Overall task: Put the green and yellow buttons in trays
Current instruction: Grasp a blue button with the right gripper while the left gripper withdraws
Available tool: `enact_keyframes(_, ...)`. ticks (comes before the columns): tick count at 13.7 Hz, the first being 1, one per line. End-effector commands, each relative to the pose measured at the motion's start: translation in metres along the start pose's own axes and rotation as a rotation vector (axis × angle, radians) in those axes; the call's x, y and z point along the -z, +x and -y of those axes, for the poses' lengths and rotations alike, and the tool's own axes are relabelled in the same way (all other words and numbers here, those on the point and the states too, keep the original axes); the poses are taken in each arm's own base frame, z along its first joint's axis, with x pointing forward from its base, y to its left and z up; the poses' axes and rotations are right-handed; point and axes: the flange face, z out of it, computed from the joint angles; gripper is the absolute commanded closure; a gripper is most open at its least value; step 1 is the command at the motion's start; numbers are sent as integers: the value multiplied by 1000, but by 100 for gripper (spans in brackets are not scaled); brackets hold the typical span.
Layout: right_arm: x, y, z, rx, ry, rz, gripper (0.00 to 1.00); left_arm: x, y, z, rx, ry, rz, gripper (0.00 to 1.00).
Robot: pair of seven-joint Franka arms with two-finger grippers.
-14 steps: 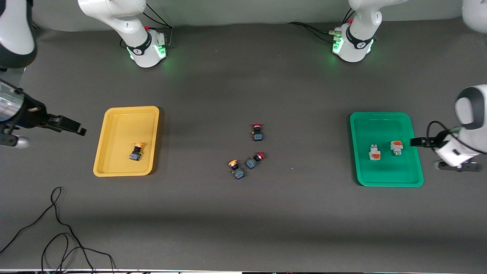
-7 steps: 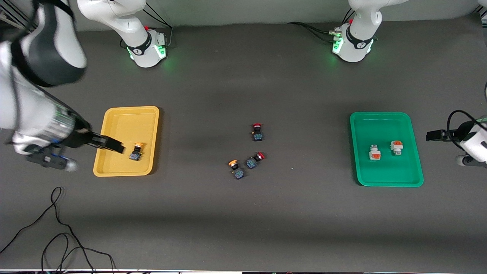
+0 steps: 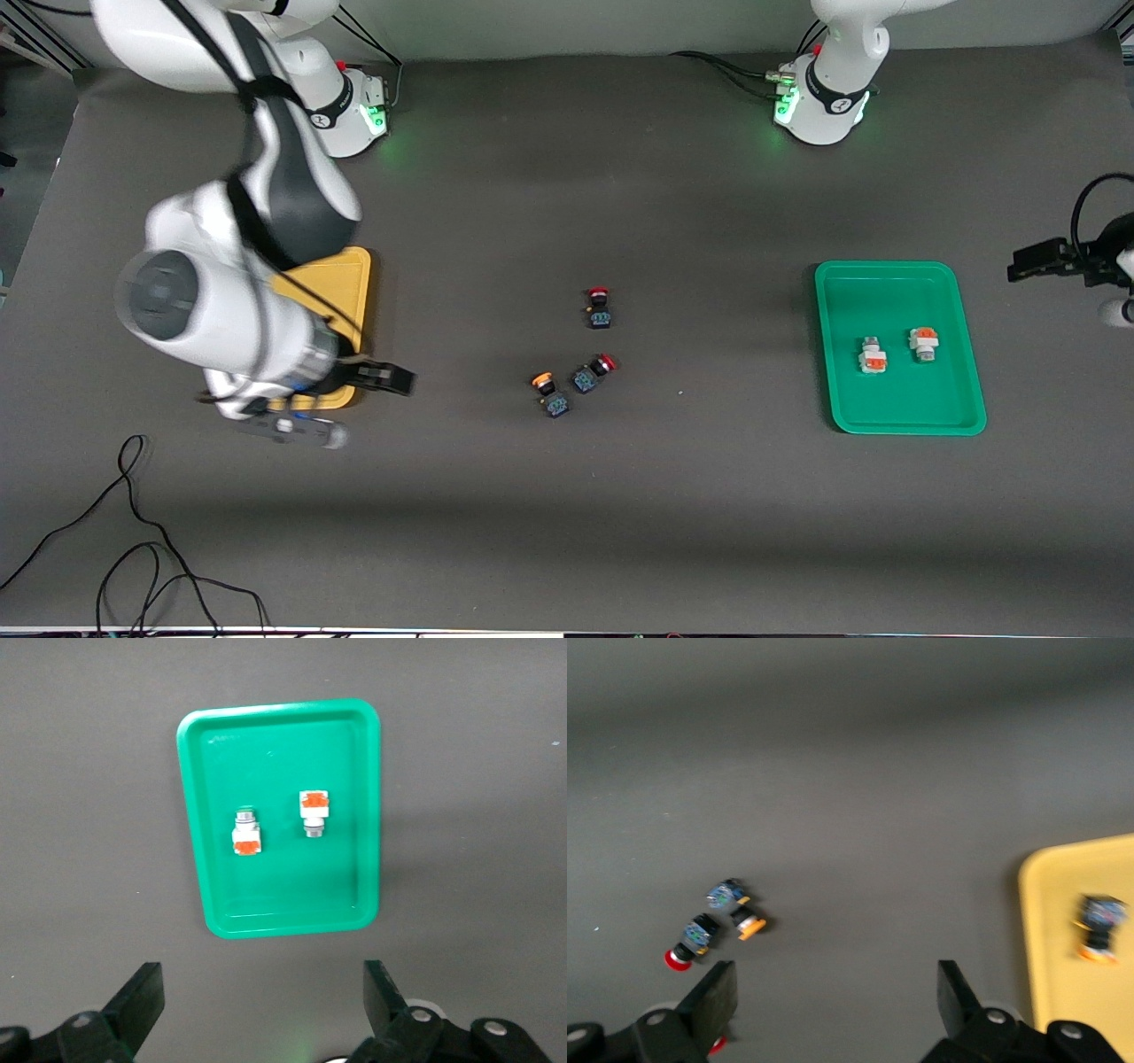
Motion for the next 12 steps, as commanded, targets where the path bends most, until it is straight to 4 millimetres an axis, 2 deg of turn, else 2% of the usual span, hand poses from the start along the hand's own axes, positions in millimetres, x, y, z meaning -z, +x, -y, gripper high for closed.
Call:
enact_keyframes(1, -54, -6, 61, 97, -9, -53, 0, 27, -21, -28, 10, -8, -32, 0)
enact_keyframes(2, -75, -13, 78, 176, -12, -60, 0, 35, -26, -41, -7, -7, -35, 0)
enact_keyframes(4, -100, -15, 93, 270, 2, -93, 0, 46, -33, -60, 27, -16, -49, 0)
enact_keyframes(5, -109, -18, 100, 286, 6, -102, 0, 50, -35, -69, 25, -19, -57, 0)
enact_keyframes(8, -157, -32, 124, 324, 11, -123, 0, 56, -38, -91, 33, -19, -68, 0)
enact_keyframes(9, -170, -35, 130, 335, 12, -132, 0, 56, -38, -91, 35, -19, -69, 0)
enact_keyframes(12, -223, -63, 157, 395, -14, -139, 0, 54, -32, -90, 34, -15, -77, 0)
